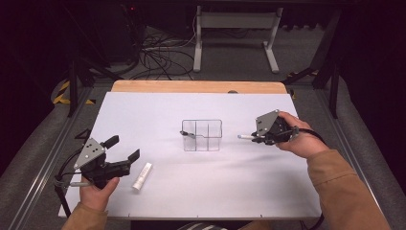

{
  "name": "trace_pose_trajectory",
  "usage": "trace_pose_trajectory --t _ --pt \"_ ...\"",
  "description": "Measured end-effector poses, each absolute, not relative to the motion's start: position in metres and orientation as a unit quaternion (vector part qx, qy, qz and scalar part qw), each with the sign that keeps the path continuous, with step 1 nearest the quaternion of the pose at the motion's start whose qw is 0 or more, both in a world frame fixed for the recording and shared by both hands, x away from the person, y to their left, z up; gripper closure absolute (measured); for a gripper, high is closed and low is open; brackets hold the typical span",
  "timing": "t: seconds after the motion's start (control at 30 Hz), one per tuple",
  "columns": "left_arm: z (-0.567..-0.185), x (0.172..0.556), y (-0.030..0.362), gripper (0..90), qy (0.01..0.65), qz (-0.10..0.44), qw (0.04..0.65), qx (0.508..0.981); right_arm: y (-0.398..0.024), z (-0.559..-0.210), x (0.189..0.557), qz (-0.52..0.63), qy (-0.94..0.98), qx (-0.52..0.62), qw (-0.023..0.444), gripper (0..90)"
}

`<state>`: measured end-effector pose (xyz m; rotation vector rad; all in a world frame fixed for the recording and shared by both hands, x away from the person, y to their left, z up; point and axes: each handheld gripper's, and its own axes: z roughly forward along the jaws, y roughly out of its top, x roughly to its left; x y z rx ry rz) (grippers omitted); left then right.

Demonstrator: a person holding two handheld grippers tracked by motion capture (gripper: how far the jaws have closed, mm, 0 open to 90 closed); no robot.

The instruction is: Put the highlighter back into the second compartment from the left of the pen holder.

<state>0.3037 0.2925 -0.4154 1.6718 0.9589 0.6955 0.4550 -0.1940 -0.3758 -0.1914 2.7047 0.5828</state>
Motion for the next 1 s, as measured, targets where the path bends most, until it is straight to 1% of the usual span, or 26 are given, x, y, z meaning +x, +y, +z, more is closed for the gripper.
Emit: trace_pose_trajectory --t 0.17,0.6,0.83,1.0 --pt "-0.415 0.304 0.292 12.9 0.399 0.290 0.519 0.698 -0.189 -0.367 0.448 0.260 0.946 -0.041 0.189 78.9" --pt "-0.415 0.304 0.292 13.1 0.398 0.286 0.523 0.698 -0.174 -0.349 0.438 0.389 0.903 0.054 0.176 78.9" --pt "-0.415 0.304 0.293 13.2 0.398 0.286 0.525 0.695 -0.163 -0.347 0.433 0.439 0.880 0.080 0.161 78.9" --pt "-0.415 0.304 0.293 13.2 0.398 0.285 0.524 0.697 -0.153 -0.346 0.429 0.468 0.864 0.096 0.160 78.9"
